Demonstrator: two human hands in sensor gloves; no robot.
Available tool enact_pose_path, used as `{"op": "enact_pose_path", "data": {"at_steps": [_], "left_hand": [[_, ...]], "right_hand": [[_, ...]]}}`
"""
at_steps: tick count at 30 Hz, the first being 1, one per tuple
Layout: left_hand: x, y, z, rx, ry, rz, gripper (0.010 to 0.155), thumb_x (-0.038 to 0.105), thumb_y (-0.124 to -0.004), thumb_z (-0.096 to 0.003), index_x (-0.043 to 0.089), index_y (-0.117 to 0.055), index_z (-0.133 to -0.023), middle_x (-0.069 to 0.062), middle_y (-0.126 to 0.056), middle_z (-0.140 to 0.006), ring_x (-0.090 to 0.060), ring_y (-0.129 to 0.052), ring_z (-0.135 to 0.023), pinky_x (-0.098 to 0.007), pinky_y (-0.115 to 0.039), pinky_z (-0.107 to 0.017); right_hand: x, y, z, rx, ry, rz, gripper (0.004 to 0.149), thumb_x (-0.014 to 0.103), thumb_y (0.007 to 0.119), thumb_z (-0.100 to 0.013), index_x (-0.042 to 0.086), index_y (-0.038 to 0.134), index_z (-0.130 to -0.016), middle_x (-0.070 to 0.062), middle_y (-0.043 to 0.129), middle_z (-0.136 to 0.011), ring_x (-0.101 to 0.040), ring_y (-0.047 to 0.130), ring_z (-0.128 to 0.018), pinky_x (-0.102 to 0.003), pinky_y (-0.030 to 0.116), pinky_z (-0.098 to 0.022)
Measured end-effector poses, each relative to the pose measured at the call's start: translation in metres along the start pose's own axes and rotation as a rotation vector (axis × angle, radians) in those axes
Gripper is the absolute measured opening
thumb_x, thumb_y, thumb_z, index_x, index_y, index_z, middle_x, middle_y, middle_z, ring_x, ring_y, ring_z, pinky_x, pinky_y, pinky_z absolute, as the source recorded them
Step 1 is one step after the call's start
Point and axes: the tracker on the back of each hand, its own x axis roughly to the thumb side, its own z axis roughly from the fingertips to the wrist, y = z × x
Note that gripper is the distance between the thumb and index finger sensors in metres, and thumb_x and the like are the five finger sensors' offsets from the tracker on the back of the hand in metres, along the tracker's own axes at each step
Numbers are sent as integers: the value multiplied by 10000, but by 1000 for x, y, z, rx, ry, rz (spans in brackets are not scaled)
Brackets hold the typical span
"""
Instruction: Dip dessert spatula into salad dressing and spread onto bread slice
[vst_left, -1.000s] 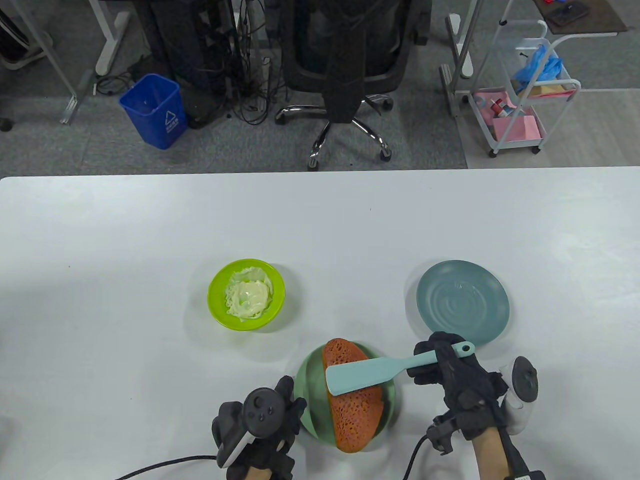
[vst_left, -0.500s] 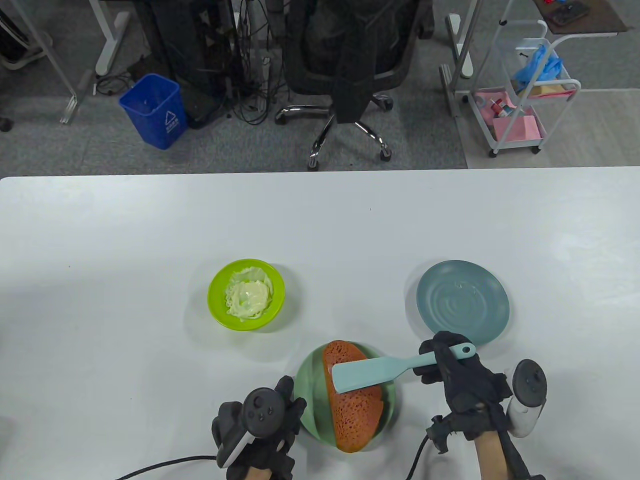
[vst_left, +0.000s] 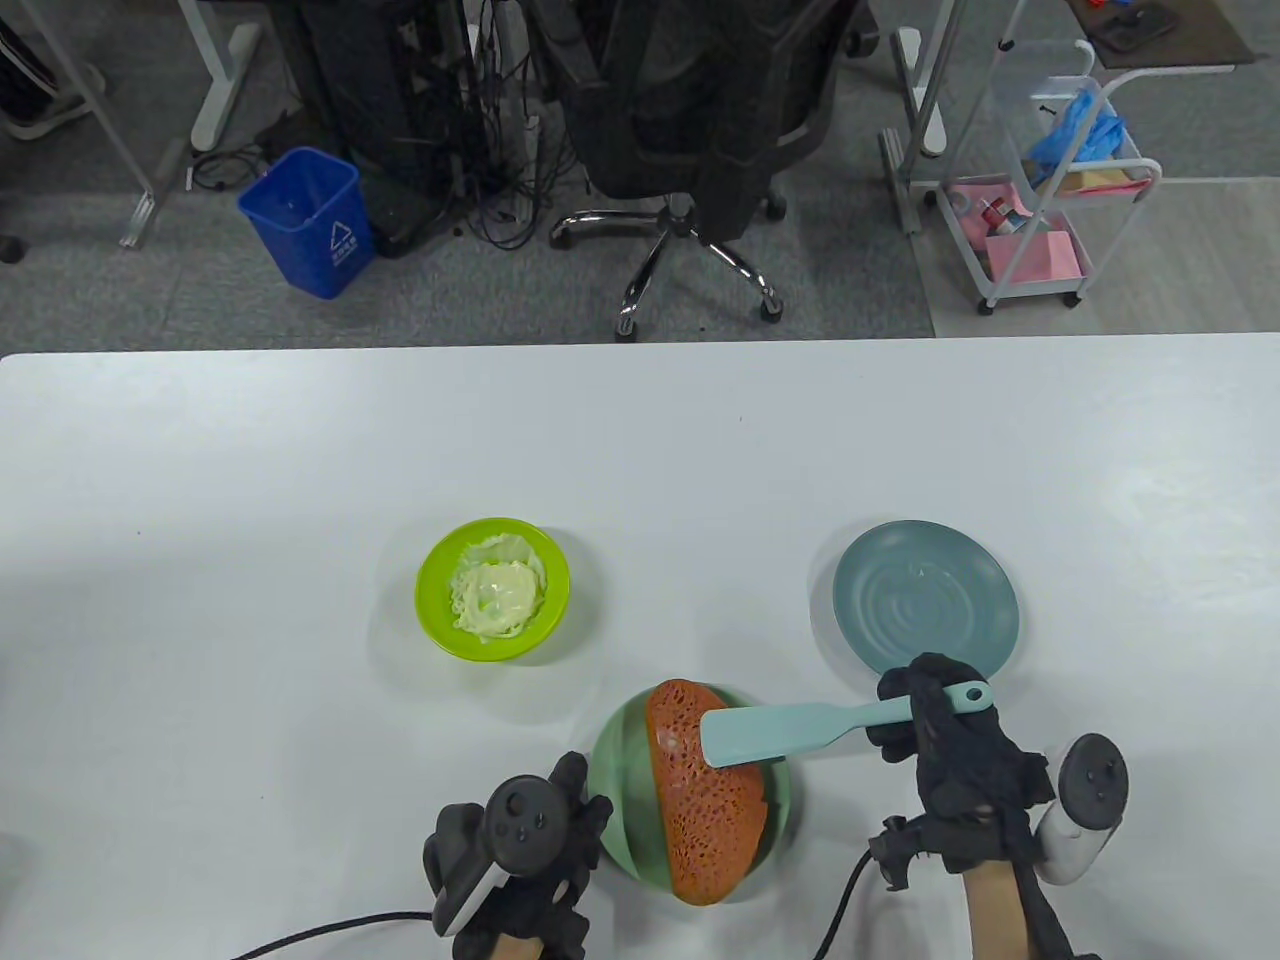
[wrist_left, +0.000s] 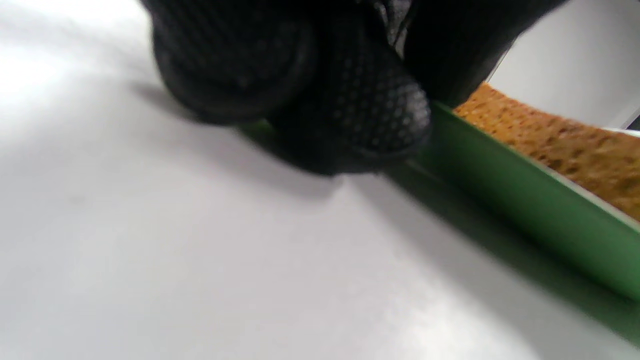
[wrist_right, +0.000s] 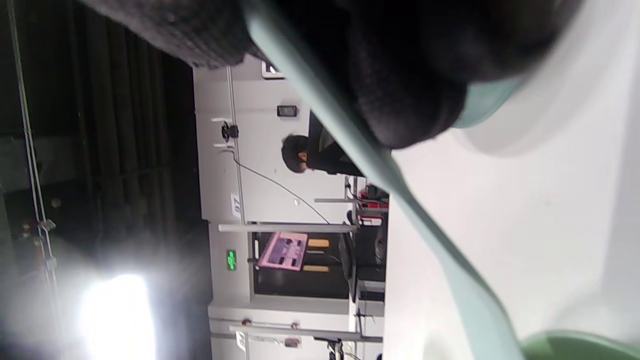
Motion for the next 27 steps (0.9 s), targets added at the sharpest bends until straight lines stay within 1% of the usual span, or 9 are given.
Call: {"op": "enact_pose_path", "data": {"at_steps": [5,14,18,21,27], "left_hand": [[0,0,0,1,0,-1,592,437,-821,-574,60,-749,-1025,22,-1003,-630,-69,-1099,-301,-264,-967,-274],[0,0,0,1,0,-1,592,439,-818,-575,64,-745,-1028,25,-1002,-635,-67,-1098,-305,-264,-966,-277],[0,0,0,1,0,-1,593,437,-819,-575,61,-747,-1027,24,-1001,-636,-68,-1099,-306,-265,-966,-277],[0,0,0,1,-1,-1,593,438,-817,-575,62,-745,-1029,25,-1001,-636,-69,-1098,-307,-265,-966,-278],[0,0,1,1,-1,-1,599,439,-818,-575,58,-741,-1031,24,-1000,-639,-69,-1098,-309,-266,-965,-279]], "right_hand": [[0,-6,0,-17,5,-16,418,426,700,-607,184,609,-935,-189,751,-845,-391,956,-473,-434,811,-330],[-1,-8,1,-29,4,-14,419,429,709,-600,185,619,-929,-183,761,-839,-392,965,-494,-442,821,-345],[-3,-7,2,-52,5,-77,413,425,722,-593,182,641,-917,-185,778,-828,-401,971,-484,-439,835,-335],[-2,-3,3,-8,5,-111,415,423,723,-596,181,636,-922,-187,771,-837,-404,973,-498,-440,841,-346],[-1,15,7,82,7,-146,420,424,736,-592,178,642,-919,-189,780,-832,-398,988,-493,-435,857,-339]]}}
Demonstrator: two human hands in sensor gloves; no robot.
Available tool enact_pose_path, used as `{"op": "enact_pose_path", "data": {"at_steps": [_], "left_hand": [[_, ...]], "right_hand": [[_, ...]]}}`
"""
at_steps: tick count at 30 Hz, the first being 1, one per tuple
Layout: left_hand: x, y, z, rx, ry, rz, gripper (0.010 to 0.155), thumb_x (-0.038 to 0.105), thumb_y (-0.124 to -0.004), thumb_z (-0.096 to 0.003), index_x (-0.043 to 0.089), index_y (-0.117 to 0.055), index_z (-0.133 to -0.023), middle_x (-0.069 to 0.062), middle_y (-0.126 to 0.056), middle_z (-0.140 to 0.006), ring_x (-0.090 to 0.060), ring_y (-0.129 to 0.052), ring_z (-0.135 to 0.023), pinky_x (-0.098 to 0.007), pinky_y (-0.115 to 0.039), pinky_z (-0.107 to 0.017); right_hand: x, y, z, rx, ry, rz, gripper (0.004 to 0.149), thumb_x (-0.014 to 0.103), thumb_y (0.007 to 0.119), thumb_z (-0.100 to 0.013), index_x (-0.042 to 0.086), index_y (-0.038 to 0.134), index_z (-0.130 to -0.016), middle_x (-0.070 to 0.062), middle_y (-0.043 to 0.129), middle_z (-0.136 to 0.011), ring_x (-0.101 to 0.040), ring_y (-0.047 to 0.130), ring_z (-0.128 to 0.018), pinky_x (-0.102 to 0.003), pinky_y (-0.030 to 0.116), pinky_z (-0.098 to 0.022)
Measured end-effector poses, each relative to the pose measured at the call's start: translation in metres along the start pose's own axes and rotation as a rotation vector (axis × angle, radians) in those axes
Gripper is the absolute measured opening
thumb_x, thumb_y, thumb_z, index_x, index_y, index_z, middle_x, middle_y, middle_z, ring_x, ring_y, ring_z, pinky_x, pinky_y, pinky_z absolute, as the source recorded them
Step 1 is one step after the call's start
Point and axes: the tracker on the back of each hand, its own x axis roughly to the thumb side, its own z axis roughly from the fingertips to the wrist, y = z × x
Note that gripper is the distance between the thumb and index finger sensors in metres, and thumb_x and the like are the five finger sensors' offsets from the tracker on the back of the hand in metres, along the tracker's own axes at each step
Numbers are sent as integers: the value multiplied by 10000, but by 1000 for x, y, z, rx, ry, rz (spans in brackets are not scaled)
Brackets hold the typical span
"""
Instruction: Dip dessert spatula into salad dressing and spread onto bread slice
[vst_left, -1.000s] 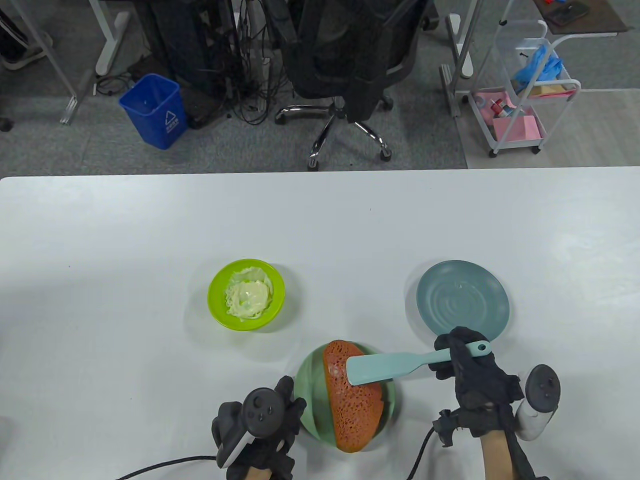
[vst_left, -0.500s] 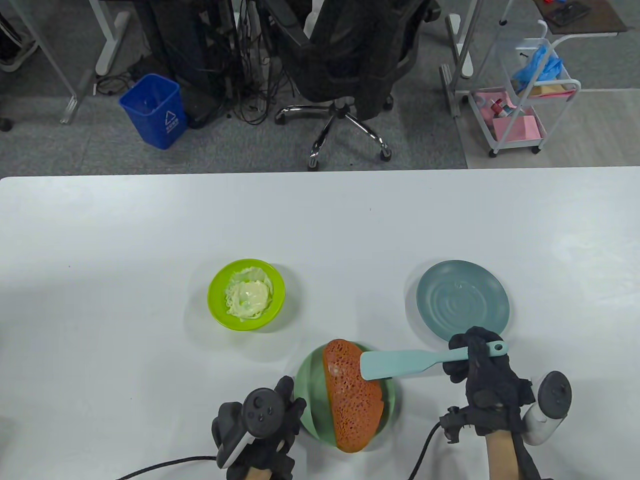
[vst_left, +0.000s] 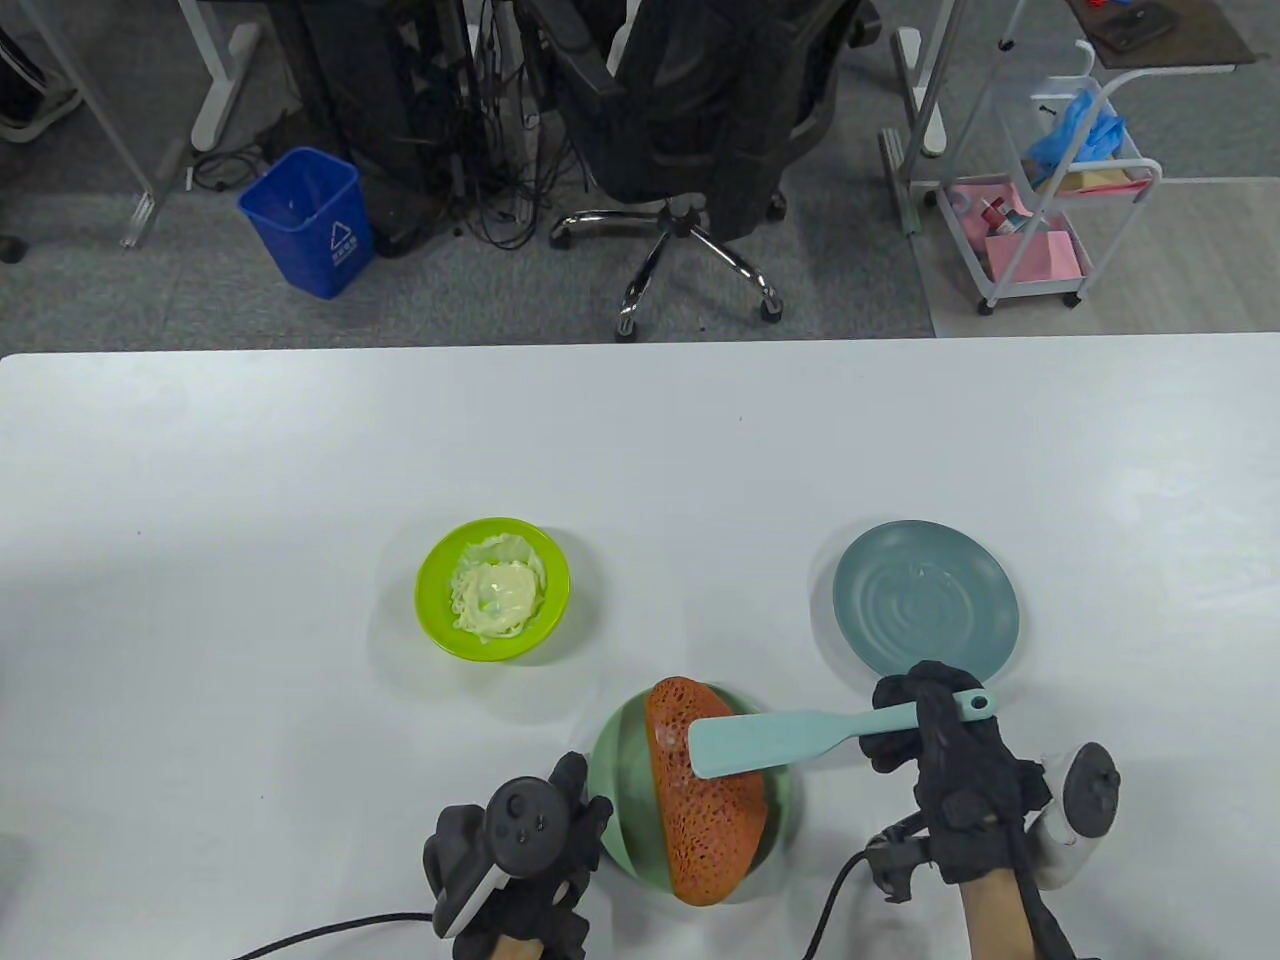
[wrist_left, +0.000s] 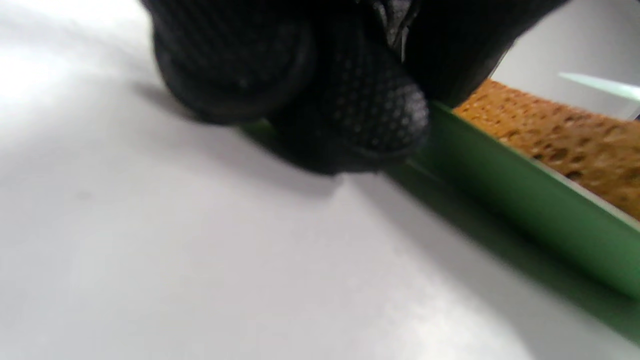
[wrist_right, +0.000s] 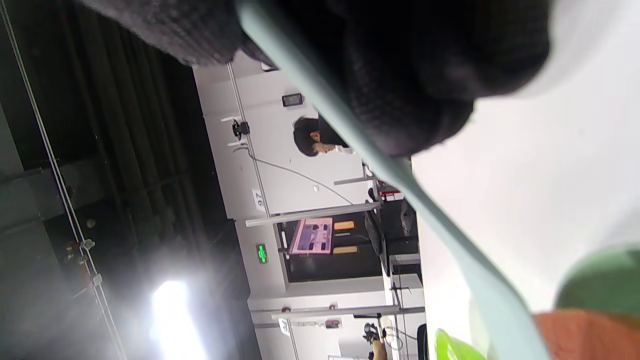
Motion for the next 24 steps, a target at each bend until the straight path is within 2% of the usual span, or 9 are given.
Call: {"op": "enact_pose_path", "data": {"at_steps": [6,13,24], "left_hand": [[0,0,0,0,0,1,596,439,-819,-574,62,-743,-1030,23,-1000,-640,-69,-1098,-310,-266,-965,-280],[0,0,0,0,0,1,596,438,-819,-575,61,-743,-1031,22,-1000,-641,-70,-1098,-310,-267,-965,-280],[0,0,0,-5,4,10,591,436,-819,-575,67,-744,-1030,24,-999,-641,-70,-1098,-313,-267,-965,-282]], "right_hand": [[-1,13,2,49,0,33,420,418,753,-586,176,650,-914,-193,786,-832,-402,999,-493,-433,871,-336],[-1,19,3,87,7,81,417,407,753,-589,167,651,-914,-203,783,-833,-414,999,-494,-442,872,-337],[14,19,5,40,-74,283,425,400,763,-581,158,647,-911,-202,782,-821,-394,993,-495,-450,844,-337]]}}
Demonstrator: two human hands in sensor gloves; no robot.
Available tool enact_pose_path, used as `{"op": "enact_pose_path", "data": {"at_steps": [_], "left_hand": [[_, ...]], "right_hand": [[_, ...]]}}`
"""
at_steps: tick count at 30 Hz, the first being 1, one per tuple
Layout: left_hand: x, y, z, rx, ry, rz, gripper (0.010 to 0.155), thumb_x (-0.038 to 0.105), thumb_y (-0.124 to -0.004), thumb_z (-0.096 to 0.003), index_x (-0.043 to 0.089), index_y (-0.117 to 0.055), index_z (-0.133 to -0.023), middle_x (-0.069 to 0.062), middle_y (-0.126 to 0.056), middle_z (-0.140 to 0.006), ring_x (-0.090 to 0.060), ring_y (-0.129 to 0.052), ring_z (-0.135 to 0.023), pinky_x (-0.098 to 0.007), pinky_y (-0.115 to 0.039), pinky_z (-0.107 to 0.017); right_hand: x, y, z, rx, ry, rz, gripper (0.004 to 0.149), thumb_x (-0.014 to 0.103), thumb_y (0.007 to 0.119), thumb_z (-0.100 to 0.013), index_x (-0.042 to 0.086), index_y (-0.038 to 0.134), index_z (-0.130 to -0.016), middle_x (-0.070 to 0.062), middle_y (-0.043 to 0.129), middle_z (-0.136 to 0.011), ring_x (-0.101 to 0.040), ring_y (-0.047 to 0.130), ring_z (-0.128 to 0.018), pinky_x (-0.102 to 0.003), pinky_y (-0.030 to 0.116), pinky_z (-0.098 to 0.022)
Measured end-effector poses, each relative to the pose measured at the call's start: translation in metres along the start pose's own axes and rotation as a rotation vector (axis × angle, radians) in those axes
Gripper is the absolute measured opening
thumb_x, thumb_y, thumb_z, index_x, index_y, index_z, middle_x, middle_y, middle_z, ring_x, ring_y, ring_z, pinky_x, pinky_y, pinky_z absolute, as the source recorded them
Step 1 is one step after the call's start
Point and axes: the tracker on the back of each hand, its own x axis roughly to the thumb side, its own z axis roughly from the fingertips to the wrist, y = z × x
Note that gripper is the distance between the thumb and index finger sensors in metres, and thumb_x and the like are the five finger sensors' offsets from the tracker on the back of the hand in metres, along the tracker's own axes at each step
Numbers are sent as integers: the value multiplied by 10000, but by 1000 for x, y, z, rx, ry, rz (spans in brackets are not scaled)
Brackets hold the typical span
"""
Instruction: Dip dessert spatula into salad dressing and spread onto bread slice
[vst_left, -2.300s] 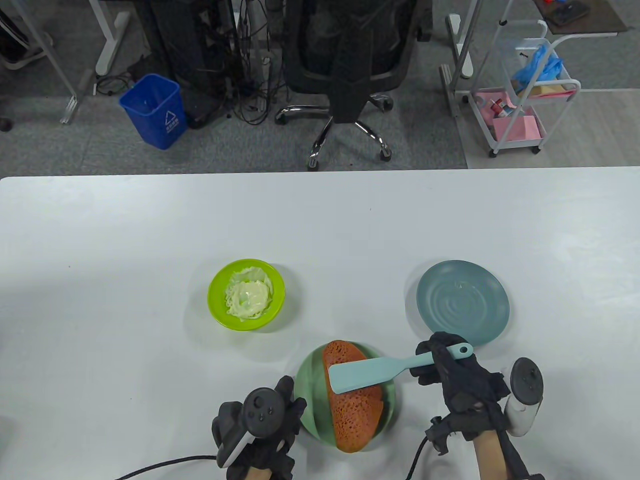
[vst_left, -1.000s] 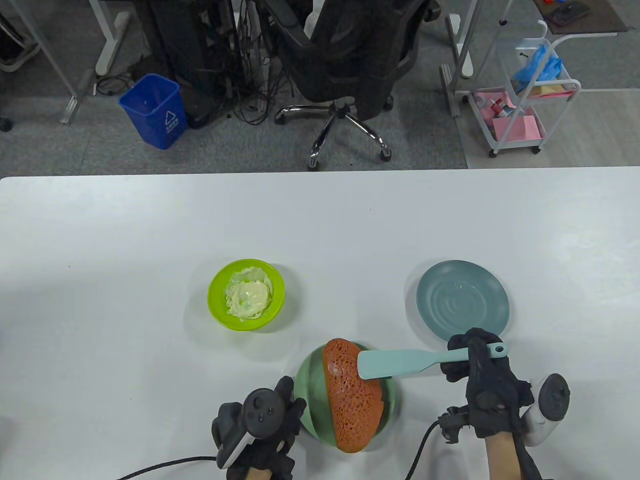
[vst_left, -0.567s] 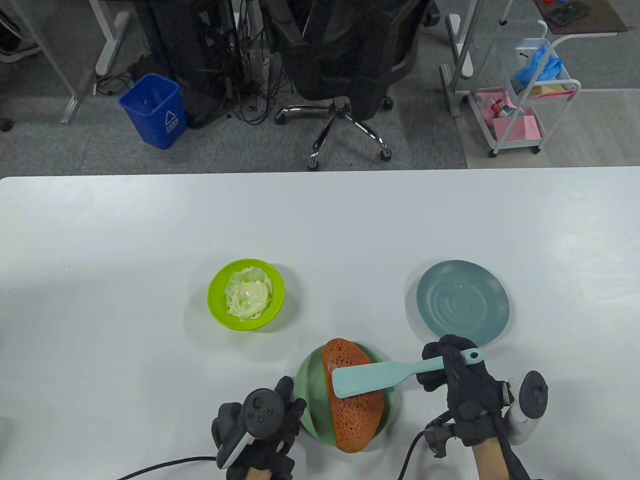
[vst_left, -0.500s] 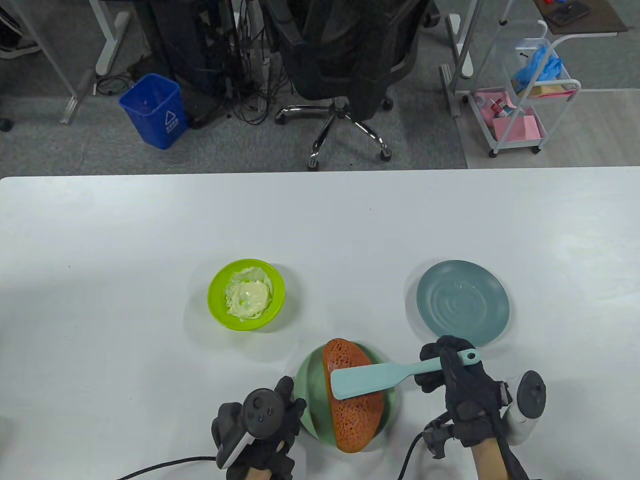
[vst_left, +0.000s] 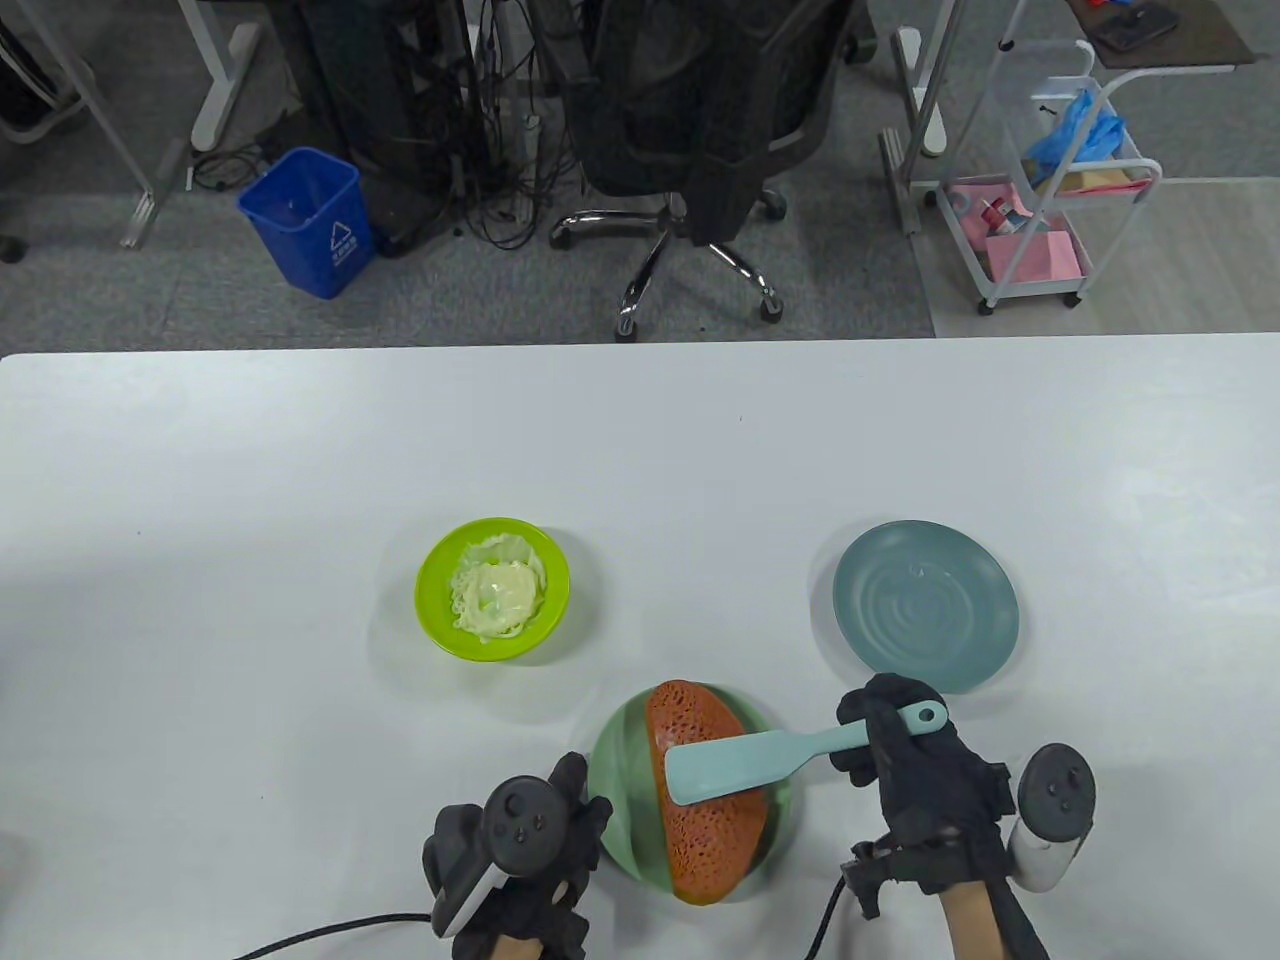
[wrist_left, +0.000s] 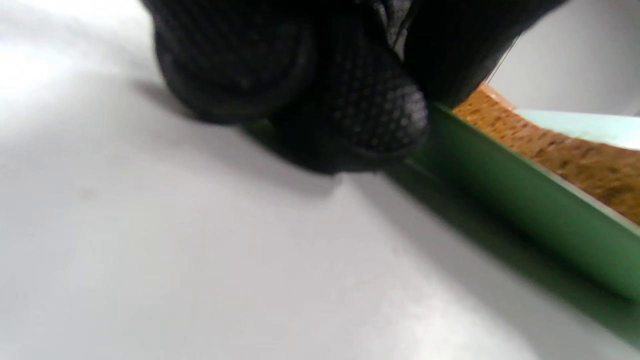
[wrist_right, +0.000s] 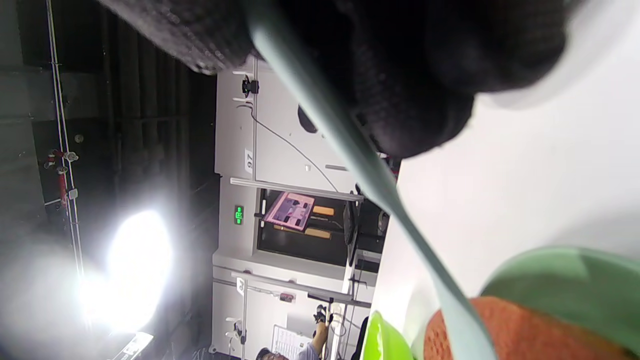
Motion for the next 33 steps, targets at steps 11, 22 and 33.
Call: {"op": "enact_pose_path", "data": {"at_steps": [11,22,33], "left_hand": [[0,0,0,0,0,0,593,435,-820,-575,65,-742,-1031,26,-999,-642,-69,-1098,-313,-265,-966,-283],[0,0,0,0,1,0,593,435,-819,-575,65,-742,-1031,25,-998,-643,-70,-1097,-314,-265,-965,-284],[0,0,0,0,1,1,594,435,-820,-575,64,-741,-1032,24,-998,-642,-70,-1097,-312,-266,-965,-283]], "right_hand": [[7,-4,1,-40,-49,96,427,402,779,-573,154,659,-900,-197,799,-800,-386,999,-475,-450,841,-328],[10,-14,3,-75,-67,83,417,393,783,-575,156,664,-897,-195,798,-799,-384,997,-474,-449,839,-327],[8,-34,5,-145,-56,6,406,402,756,-583,166,656,-898,-186,790,-796,-377,984,-467,-443,830,-322]]}}
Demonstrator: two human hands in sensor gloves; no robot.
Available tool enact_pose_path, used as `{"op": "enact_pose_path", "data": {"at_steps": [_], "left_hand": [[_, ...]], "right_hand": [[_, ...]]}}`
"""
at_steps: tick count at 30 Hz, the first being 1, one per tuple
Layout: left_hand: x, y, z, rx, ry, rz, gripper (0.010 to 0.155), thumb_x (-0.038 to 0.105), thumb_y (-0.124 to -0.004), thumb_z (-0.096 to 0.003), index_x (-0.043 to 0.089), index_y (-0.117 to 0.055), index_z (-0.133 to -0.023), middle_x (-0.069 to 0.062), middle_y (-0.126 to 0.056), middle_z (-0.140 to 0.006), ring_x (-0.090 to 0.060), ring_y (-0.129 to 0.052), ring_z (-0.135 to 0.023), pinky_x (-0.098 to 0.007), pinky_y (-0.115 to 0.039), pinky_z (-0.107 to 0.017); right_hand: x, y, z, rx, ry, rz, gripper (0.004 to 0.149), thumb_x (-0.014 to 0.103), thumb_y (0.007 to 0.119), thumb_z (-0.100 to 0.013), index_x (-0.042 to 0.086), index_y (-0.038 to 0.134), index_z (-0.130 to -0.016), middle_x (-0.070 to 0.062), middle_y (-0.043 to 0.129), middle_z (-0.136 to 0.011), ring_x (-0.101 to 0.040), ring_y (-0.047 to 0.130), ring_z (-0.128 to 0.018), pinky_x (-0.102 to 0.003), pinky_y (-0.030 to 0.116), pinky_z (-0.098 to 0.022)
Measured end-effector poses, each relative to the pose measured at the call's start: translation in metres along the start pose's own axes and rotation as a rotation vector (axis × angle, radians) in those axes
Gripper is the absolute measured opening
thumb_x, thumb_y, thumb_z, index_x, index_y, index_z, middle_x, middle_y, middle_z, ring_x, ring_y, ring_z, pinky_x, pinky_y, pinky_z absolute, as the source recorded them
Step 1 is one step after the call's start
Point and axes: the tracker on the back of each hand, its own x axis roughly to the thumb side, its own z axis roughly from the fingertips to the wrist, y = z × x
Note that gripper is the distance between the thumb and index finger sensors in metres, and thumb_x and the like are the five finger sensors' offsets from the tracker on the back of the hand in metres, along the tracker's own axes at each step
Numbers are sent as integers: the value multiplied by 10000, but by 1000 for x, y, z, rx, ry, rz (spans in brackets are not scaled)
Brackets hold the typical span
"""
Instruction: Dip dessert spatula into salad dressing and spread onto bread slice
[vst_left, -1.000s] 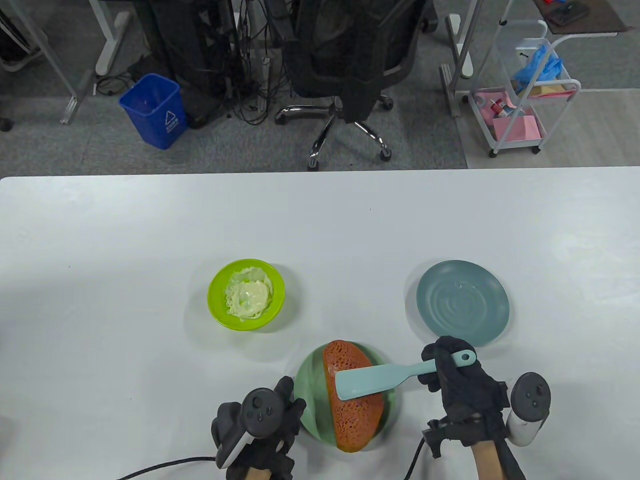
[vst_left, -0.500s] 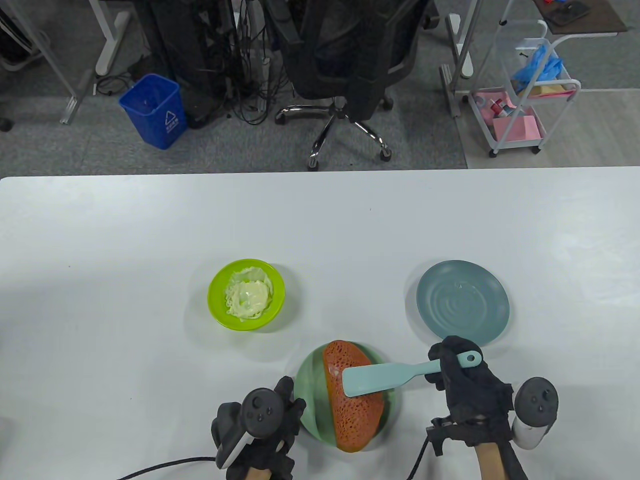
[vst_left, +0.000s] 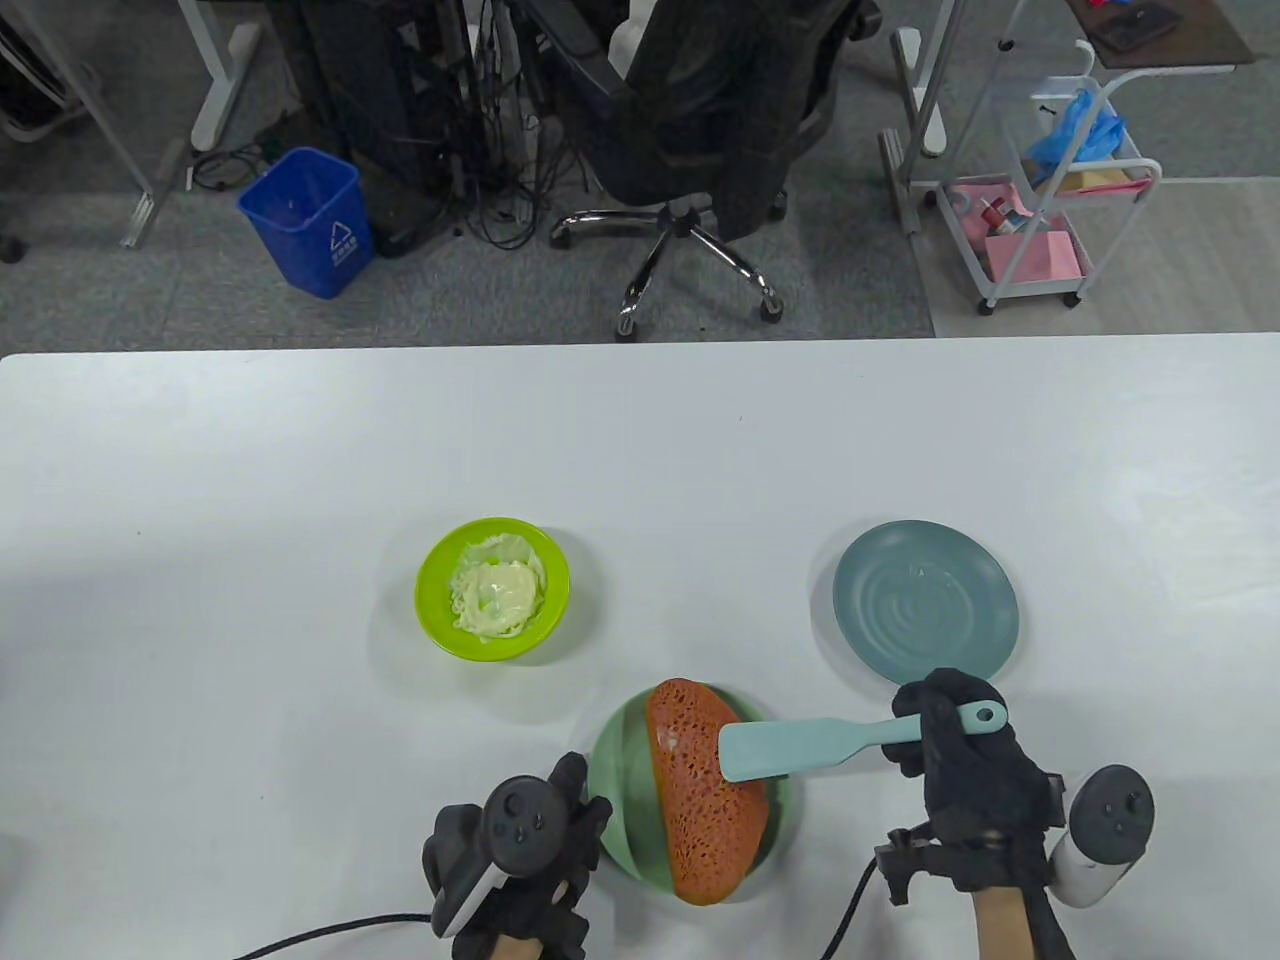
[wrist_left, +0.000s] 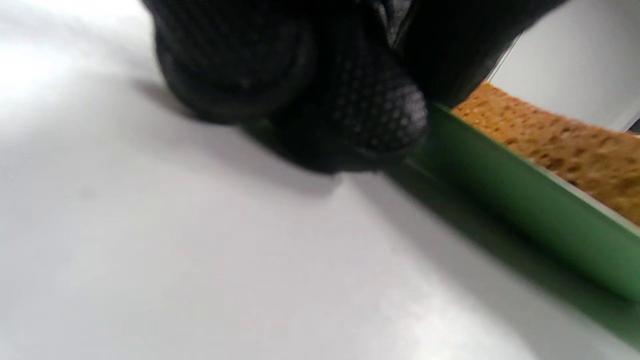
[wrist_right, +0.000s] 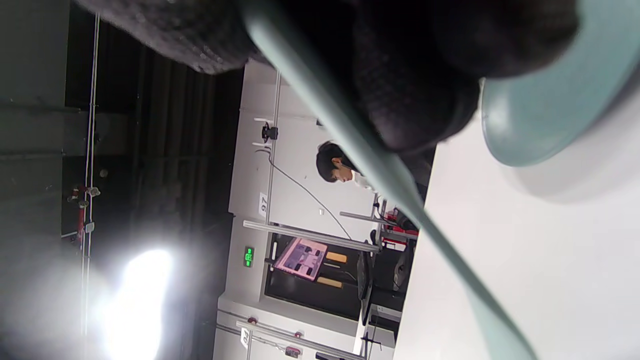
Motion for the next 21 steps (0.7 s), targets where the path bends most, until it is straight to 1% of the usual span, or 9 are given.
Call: {"op": "enact_pose_path", "data": {"at_steps": [1,4,7,13,18,21], "left_hand": [[0,0,0,0,0,0,591,435,-819,-576,66,-742,-1031,24,-998,-643,-70,-1097,-313,-266,-965,-283],[0,0,0,0,-1,0,593,436,-819,-575,66,-741,-1032,24,-998,-643,-70,-1097,-313,-266,-965,-284],[0,0,0,0,-1,-1,591,437,-819,-575,67,-744,-1031,24,-998,-643,-70,-1097,-314,-266,-965,-284],[0,0,0,0,-1,-1,594,437,-818,-575,65,-740,-1032,24,-998,-643,-70,-1097,-314,-267,-964,-284],[0,0,0,0,-1,-1,596,436,-819,-576,62,-738,-1034,23,-998,-643,-71,-1097,-313,-267,-964,-283],[0,0,0,0,-1,-1,599,436,-818,-575,60,-736,-1034,23,-998,-643,-70,-1097,-314,-267,-964,-284]], "right_hand": [[-1,-1,0,6,2,-7,409,412,732,-589,168,641,-905,-186,780,-802,-381,980,-474,-443,829,-327],[-4,-1,-1,10,10,-18,421,426,707,-589,162,629,-907,-201,767,-801,-396,992,-456,-445,843,-309],[-6,-1,-1,9,11,-22,424,428,713,-586,159,634,-904,-205,775,-790,-398,1002,-443,-442,854,-297],[-9,3,1,-7,-3,-95,420,429,742,-575,153,667,-883,-207,806,-760,-385,1035,-402,-415,892,-257],[-8,17,4,59,21,-174,423,430,774,-573,154,677,-878,-208,812,-759,-383,1046,-397,-408,905,-251],[-5,25,6,95,15,-164,420,428,788,-570,155,683,-872,-206,817,-754,-383,1049,-394,-408,907,-247]]}}
